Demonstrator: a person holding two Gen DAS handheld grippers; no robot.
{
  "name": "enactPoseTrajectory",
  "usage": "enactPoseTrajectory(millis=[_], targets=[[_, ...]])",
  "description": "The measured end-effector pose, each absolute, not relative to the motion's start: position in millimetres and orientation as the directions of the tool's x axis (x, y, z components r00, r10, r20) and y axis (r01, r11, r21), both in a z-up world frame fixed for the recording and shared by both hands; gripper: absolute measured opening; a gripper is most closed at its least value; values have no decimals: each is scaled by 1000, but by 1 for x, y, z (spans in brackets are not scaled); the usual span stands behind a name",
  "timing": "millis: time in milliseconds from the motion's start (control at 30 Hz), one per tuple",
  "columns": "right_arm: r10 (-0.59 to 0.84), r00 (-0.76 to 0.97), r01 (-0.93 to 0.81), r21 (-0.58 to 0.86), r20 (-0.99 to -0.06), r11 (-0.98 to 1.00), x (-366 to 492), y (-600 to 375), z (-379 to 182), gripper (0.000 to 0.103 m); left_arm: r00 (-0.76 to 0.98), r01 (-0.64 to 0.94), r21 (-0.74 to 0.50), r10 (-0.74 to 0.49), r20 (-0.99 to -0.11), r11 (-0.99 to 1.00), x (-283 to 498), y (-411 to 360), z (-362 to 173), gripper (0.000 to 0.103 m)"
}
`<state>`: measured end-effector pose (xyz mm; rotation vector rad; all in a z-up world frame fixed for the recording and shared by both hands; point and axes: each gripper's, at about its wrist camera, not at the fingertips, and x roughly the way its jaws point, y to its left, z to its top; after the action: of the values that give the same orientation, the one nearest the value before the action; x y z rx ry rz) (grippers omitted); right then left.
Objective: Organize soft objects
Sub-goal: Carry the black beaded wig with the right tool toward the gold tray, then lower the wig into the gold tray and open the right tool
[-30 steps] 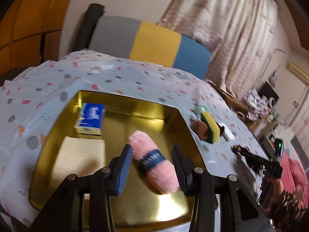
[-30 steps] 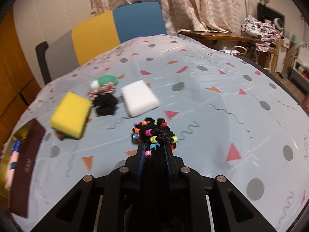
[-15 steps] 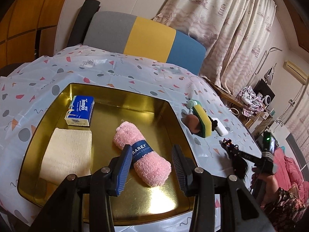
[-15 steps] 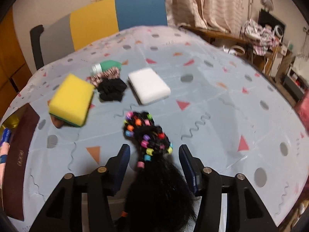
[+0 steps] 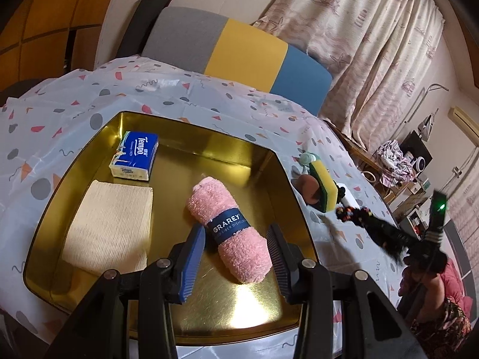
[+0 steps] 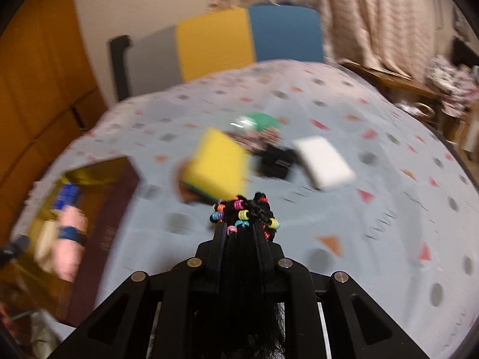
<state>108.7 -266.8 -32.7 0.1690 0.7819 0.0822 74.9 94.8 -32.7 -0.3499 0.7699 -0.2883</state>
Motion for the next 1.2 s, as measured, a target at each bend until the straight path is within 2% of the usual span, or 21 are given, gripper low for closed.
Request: enactPoseTrajectory(millis=[100,267,367,400,467,500,533,633,733,900,933,1000,1200], targets=[[218,729,-113,201,-648,973,112,-228,-11,9,690,117,-410,-371,-621,904,73,97,-31,43],[349,731,-295,190,-586,936,127,-161,21,7,686,98,-424,-370,-627,900,74,103,-34,43],[330,751,-328,111,-571,938,133,-132,34,7,682,88,-432,-370,-631,898,74,105,-35,43],[302,757,-301,101,-580,948,135,-132,33,9,681,89,-435,-374,-630,896,74,106,-35,43],[277,726,-242,144,-629,960,141,-145,23,20,681,94,-441,-381,-626,893,74,107,-34,43],[263,705,-197,174,-659,965,144,-155,13,31,682,95,-444,-383,-623,891,74,107,-34,43],[240,686,-158,181,-687,971,145,-162,4,37,682,95,-448,-385,-622,889,74,107,-34,43],[233,585,-115,205,-777,972,144,-173,-34,37,677,95,-458,-395,-622,884,74,107,-35,43],[210,498,-80,196,-841,977,142,-170,-66,46,672,98,-452,-394,-627,887,74,104,-36,43],[213,434,-75,200,-875,977,140,-165,-101,46,680,107,-439,-387,-623,892,72,101,-33,43],[204,448,-89,184,-870,979,139,-163,-101,36,680,106,-440,-388,-622,892,72,101,-33,43],[210,459,-142,162,-863,976,135,-159,-98,35,679,103,-441,-387,-624,891,72,101,-33,43],[202,576,-144,146,-792,979,136,-165,-53,34,677,90,-448,-385,-627,889,73,104,-35,43]])
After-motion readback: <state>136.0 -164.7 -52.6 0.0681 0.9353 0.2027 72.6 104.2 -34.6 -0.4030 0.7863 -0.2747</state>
